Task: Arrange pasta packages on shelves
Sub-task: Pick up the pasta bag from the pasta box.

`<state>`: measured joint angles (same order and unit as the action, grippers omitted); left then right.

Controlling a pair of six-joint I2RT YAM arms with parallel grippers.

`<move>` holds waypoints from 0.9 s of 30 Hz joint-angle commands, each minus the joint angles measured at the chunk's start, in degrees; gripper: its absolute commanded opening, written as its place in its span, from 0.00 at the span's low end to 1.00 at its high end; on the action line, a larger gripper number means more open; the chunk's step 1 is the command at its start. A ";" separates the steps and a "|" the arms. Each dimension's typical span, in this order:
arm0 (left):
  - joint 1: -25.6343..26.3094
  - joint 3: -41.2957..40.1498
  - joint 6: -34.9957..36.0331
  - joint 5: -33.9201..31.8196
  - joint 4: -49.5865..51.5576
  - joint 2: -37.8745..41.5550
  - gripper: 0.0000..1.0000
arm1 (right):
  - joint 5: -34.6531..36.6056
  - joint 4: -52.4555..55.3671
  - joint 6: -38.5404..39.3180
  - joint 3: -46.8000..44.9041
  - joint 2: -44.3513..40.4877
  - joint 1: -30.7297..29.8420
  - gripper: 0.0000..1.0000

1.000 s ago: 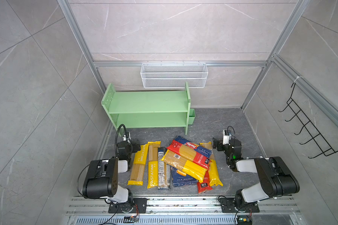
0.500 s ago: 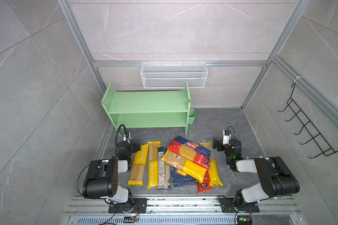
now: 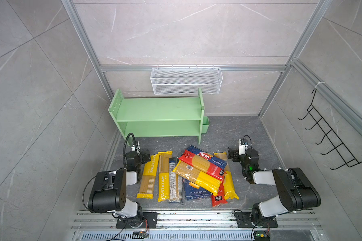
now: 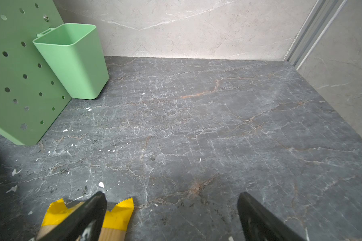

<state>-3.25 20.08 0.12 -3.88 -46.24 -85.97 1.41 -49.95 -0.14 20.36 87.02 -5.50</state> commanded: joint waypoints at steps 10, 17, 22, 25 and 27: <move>-0.26 1.11 -0.89 1.02 -1.11 0.02 1.00 | -0.62 0.42 1.06 0.65 -0.01 0.14 0.99; -0.26 1.17 -0.88 1.13 -1.09 0.00 1.00 | -0.60 0.45 1.11 0.65 -0.01 0.14 0.99; -0.26 1.14 -0.91 1.15 -1.09 0.10 1.00 | -0.61 0.47 1.11 0.69 -0.01 0.13 0.99; -0.22 1.06 -0.84 1.15 -1.58 0.28 1.00 | -0.62 0.47 1.07 0.71 0.03 0.14 0.99; -0.18 2.46 -0.56 1.81 3.22 2.74 1.00 | -0.59 0.39 1.04 0.68 -0.01 0.12 0.99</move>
<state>-3.25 20.27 0.12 -3.77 -45.36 -85.80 1.41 -49.95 -0.14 20.36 87.02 -5.50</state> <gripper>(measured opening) 0.997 0.992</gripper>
